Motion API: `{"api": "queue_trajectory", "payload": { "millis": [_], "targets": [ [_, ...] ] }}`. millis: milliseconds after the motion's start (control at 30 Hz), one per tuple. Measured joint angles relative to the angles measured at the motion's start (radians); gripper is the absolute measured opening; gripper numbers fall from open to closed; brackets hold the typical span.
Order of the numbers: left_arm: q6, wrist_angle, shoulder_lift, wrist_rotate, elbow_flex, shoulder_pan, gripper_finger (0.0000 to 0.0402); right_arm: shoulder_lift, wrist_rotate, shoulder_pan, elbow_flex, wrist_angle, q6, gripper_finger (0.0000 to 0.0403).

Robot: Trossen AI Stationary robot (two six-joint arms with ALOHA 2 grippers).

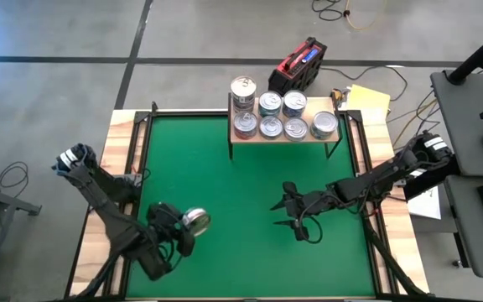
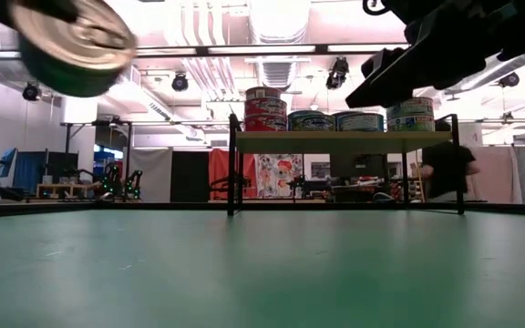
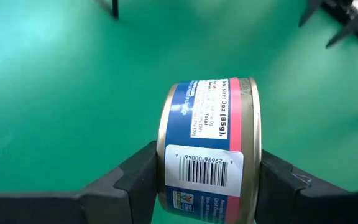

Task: Stack canned seafood by type on shelf
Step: Stack the blue/pink tuna can on top of the other blue/pink tuna can on the shelf

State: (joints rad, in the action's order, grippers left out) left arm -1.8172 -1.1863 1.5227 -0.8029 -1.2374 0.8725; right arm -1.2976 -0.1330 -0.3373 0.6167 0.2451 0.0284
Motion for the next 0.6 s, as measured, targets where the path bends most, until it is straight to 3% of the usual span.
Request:
{"api": "queue_trajectory", "payload": {
  "millis": [233,600],
  "targets": [
    [0.353,0.276,0.000,-0.051,0.070,-0.135,0.0174,0.033,-0.020,-0.041,0.001,-0.011,-0.033,0.0205],
    [0.949,0.998,-0.006,-0.017,0.298,-0.324,0.0173,0.086,-0.340,-0.167,0.002,-0.064,-0.127,0.0205]
  ]
}}
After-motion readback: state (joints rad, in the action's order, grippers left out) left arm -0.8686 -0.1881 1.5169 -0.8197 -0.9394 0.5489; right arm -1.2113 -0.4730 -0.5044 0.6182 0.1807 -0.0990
